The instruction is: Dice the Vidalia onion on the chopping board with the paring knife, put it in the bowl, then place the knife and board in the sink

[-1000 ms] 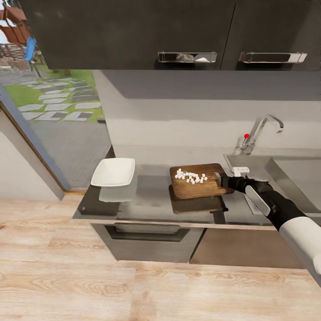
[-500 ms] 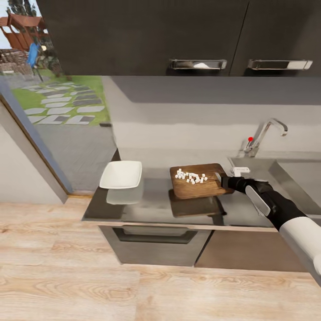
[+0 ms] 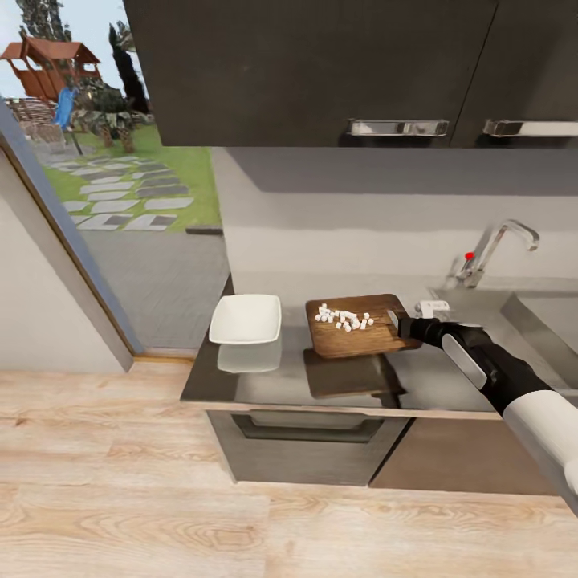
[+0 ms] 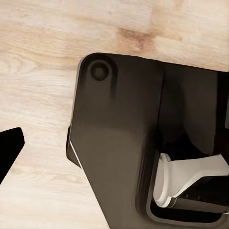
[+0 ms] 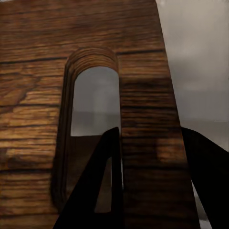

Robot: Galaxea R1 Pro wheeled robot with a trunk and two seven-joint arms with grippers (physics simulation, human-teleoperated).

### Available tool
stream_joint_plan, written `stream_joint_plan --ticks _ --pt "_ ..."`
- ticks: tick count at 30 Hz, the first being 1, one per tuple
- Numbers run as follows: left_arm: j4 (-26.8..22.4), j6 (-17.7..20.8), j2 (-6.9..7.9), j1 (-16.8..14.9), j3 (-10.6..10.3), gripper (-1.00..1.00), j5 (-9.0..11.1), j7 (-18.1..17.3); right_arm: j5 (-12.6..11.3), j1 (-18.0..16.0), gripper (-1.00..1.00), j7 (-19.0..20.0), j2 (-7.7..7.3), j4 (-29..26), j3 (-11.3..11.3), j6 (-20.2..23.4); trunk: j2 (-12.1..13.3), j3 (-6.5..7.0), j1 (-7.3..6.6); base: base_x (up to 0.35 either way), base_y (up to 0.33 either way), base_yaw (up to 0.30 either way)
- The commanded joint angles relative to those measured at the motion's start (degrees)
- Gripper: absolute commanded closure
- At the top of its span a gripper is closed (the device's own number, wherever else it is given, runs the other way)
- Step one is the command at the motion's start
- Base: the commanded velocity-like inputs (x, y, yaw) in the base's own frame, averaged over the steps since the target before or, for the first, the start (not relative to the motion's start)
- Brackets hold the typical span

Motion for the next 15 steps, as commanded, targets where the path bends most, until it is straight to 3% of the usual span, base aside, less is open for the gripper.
stream_joint_plan --ticks 1,9,15 --pt "-0.1 0.0 -0.05 0.0 0.2 -1.0 0.5 -0.5 -0.1 -0.1 1.0 0.0 -0.06 -0.1 0.2 0.2 -0.1 -0.01 0.04 0.0 0.046 0.0" --pt "-0.1 0.0 -0.05 0.0 0.2 -1.0 0.5 -0.5 -0.1 -0.1 1.0 0.0 -0.06 0.0 0.2 0.2 -0.1 0.71 0.04 0.009 0.015 0.0" --pt "-0.1 0.0 -0.05 0.0 0.2 -1.0 0.5 -0.5 -0.1 0.0 1.0 0.0 -0.06 -0.1 0.2 0.2 -0.1 1.25 0.04 0.132 0.102 0.0"
